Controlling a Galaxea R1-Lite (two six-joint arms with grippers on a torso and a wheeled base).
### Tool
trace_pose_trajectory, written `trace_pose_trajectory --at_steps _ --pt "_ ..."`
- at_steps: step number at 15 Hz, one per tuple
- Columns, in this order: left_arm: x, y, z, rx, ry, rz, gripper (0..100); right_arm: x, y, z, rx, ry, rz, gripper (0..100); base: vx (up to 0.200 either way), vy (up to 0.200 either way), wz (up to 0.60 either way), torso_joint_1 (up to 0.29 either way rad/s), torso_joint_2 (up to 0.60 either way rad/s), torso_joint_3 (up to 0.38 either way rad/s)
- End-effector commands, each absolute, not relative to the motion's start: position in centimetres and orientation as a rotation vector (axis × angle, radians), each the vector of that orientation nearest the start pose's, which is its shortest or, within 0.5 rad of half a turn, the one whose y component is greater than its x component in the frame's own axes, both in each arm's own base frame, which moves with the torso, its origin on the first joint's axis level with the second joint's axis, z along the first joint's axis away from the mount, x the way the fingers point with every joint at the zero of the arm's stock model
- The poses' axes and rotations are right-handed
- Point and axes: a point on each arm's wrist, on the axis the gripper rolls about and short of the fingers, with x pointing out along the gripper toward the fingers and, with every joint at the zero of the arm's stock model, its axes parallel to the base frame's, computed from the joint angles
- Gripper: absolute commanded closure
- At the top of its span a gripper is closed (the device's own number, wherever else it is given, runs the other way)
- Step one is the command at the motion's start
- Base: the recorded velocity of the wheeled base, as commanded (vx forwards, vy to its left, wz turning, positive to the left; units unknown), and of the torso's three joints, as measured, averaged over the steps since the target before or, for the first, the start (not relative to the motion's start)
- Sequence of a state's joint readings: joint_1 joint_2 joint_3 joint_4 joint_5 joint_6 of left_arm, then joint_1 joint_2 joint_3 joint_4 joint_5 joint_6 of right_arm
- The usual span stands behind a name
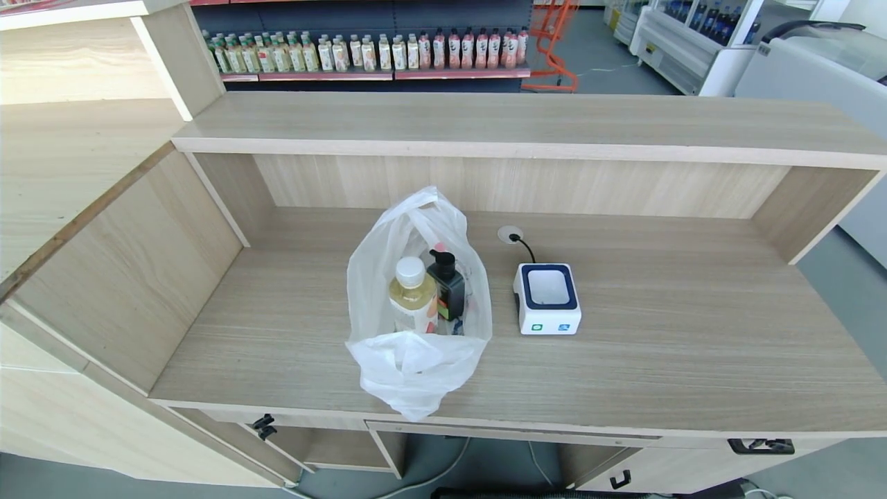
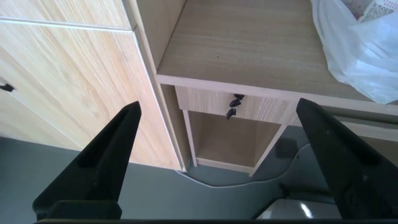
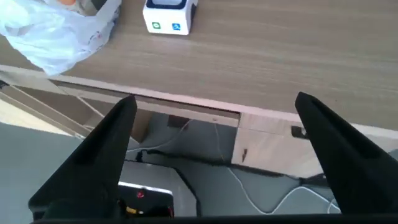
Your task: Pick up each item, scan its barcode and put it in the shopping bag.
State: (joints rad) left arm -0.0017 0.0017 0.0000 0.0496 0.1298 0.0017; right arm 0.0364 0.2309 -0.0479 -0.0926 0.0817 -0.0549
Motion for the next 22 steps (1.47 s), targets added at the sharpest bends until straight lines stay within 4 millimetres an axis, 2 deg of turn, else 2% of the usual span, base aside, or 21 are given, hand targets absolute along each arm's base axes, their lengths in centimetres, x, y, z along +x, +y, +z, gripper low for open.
trace_pose_trajectory --at_steps 1,7,8,16,20,22 --pt "-2.3 0.29 7.03 0.006 0.052 0.13 0 -2.29 0.01 7.93 -0.072 -0.037 0.0 0 0.0 0.0 0.0 0.0 0.0 0.0" --pt "-2.3 0.3 7.05 0.006 0.051 0.129 0 -2.28 0.02 7.66 -0.058 -0.011 0.004 0 0.0 0.0 0.0 0.0 0.0 0.0" --pt "-2.3 0.3 7.05 0.005 0.051 0.129 0 -2.28 0.02 7.66 -0.058 -0.011 0.003 100 0.0 0.0 0.0 0.0 0.0 0.0" --pt "-2.27 0.29 7.04 0.01 0.057 0.127 0 -2.28 0.0 7.64 -0.008 -0.009 -0.006 100 0.0 0.0 0.0 0.0 0.0 0.0" --pt "-2.25 0.29 7.05 0.01 0.06 0.127 0 -2.28 0.0 7.64 -0.009 -0.009 -0.005 100 0.2 -0.2 0.0 -0.002 0.0 0.007" --pt "-2.3 0.3 7.03 0.007 0.052 0.129 0 -2.28 0.0 7.64 -0.002 -0.009 -0.006 100 0.0 0.0 0.0 0.0 0.0 0.0"
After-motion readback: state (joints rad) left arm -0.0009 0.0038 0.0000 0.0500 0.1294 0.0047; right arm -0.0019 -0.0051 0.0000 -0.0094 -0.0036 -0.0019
